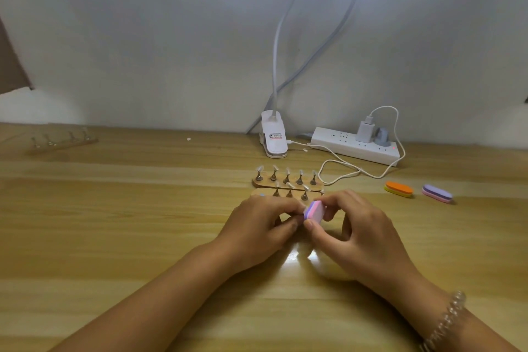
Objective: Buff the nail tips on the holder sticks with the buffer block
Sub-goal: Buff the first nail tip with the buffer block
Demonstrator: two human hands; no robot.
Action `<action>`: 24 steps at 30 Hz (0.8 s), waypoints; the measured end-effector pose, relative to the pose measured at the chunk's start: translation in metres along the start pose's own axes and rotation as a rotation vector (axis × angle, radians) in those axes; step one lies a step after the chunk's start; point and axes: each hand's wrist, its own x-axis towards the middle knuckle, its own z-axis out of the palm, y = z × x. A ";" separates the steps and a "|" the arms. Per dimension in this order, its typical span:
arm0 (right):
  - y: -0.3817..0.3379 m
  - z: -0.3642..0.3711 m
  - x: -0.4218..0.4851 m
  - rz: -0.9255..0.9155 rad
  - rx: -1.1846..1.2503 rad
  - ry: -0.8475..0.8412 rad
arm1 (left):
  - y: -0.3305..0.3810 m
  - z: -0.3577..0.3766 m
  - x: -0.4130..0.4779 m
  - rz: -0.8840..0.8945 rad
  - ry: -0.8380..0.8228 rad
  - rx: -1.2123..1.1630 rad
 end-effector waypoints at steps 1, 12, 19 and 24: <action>0.000 0.000 -0.001 -0.012 -0.004 -0.012 | 0.000 -0.001 0.000 -0.003 0.005 -0.007; -0.001 0.000 -0.003 -0.023 -0.059 0.028 | 0.001 0.002 -0.002 0.001 0.061 0.034; 0.009 -0.006 0.006 0.131 0.158 0.174 | -0.004 0.004 0.001 -0.009 0.054 -0.147; 0.000 0.000 -0.001 -0.024 0.056 -0.001 | -0.005 0.003 0.003 -0.009 0.064 -0.215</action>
